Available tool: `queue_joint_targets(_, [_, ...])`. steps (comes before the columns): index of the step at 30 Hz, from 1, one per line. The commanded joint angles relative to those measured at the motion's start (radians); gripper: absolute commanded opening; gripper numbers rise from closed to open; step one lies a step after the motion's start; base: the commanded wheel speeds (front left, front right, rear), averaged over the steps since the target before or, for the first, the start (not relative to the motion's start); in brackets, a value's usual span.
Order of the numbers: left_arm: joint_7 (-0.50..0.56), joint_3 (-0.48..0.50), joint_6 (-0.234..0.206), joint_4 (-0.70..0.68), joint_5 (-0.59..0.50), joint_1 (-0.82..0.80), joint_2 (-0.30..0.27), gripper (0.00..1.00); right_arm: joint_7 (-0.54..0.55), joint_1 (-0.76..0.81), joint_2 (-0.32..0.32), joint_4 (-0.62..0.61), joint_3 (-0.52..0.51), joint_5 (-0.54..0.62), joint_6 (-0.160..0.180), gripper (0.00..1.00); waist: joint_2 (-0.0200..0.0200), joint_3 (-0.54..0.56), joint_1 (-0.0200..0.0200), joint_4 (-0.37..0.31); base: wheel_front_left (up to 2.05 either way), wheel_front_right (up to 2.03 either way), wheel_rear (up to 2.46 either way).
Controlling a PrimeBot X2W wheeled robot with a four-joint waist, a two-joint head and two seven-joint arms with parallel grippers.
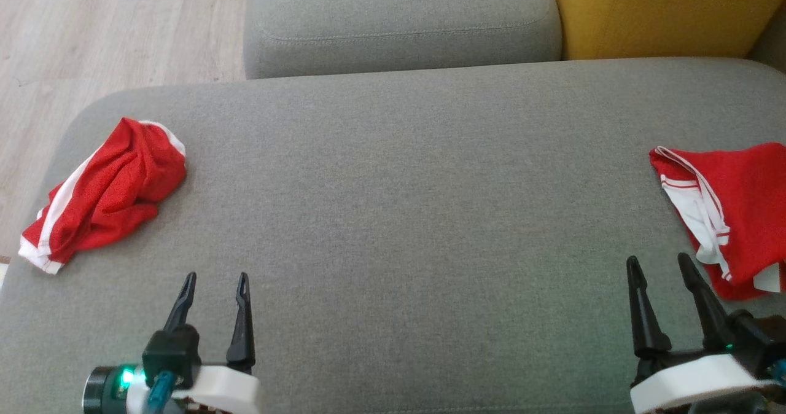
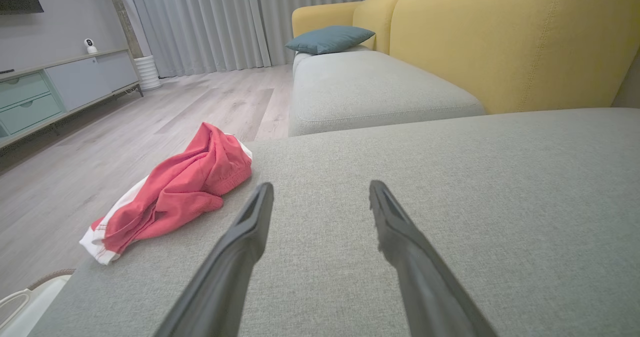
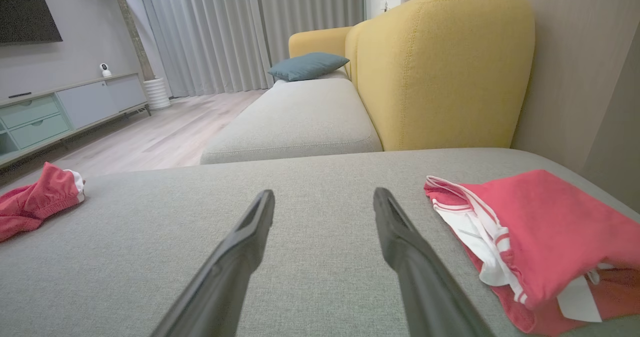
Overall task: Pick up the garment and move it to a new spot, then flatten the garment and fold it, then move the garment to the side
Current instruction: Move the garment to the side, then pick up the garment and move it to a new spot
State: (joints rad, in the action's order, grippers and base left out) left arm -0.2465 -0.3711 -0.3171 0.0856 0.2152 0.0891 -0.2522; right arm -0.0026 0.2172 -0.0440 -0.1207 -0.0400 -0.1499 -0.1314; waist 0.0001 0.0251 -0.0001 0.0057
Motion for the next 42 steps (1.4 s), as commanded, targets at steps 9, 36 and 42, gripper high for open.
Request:
queue_joint_targets(9, [0.0, 0.029, -0.003, -0.025, 0.007, -0.062, -0.017, 1.0, -0.002, -0.031, -0.006, -0.041, 0.019, -0.002, 0.001, 1.0, -0.0001, -0.005, 0.0001, 0.012, 0.0, 0.0, 0.0])
queue_joint_targets(36, [-0.015, 0.073, 0.043, 0.005, 0.003, -0.174, 0.033, 1.0, 0.077, -0.063, -0.012, -0.176, 0.079, 0.051, 0.001, 1.0, -0.0001, -0.058, 0.0001, 0.409, 0.0, 0.0, 0.0])
queue_joint_targets(42, [-0.015, 0.115, 0.051, -0.014, -0.011, -0.18, 0.053, 1.0, 0.097, -0.086, -0.023, -0.199, 0.089, 0.048, 0.001, 1.0, -0.0001, -0.106, 0.0001, 0.396, 0.0, 0.0, 0.0])
